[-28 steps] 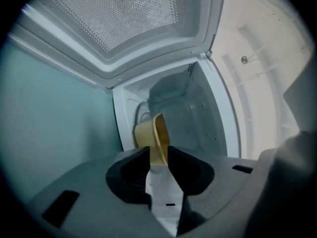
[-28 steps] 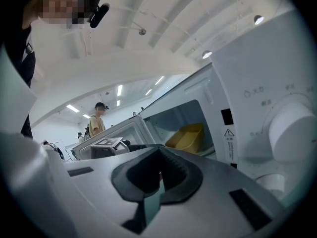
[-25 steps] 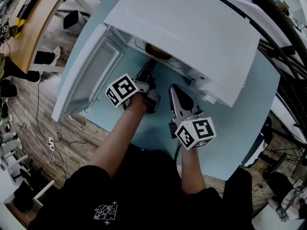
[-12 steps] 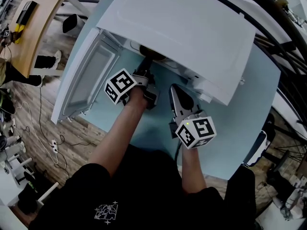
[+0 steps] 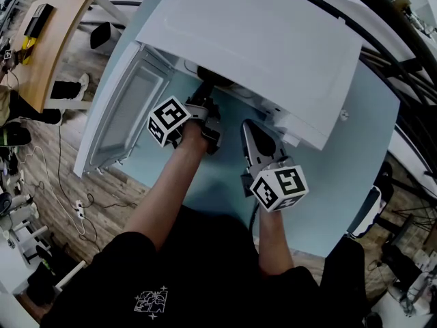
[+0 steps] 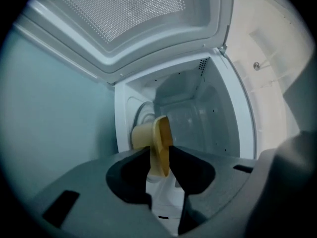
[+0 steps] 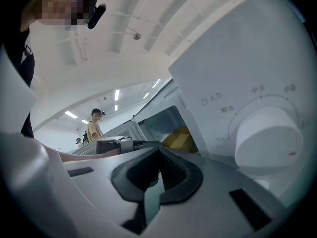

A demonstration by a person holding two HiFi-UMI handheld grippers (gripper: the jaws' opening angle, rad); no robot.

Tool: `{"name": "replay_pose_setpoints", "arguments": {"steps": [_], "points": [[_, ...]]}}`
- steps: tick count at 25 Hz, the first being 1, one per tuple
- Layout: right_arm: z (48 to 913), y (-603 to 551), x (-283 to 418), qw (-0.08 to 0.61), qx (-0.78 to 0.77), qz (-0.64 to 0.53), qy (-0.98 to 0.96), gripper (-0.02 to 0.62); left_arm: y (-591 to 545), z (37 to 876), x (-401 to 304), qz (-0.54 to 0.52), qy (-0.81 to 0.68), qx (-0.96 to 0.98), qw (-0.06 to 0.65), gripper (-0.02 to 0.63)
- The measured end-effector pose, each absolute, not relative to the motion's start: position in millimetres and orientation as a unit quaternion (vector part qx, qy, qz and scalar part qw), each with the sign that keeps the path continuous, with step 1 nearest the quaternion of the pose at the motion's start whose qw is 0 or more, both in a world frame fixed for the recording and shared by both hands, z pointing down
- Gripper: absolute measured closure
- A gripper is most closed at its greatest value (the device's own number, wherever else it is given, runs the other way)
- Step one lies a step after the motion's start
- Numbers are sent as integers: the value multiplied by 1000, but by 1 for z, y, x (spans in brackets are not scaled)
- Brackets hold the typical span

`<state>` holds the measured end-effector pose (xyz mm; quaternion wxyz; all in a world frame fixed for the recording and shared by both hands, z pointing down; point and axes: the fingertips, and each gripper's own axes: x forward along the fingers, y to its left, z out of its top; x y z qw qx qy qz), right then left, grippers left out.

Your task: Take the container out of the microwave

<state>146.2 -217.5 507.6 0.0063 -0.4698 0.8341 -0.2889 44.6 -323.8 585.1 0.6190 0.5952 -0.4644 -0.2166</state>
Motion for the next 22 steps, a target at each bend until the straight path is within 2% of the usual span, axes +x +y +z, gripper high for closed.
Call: {"name": "replay_pose_setpoints", "arguments": {"steps": [9, 12, 22], "points": [[507, -216, 152, 12, -474, -290, 831, 589, -324, 588, 44, -214, -466, 579, 634, 497], [507, -216, 151, 11, -471, -292, 832, 591, -322, 591, 42, -211, -470, 567, 643, 539], [511, -214, 148, 10, -461, -298, 836, 591, -326, 597, 42, -205, -470, 563, 648, 528]]}}
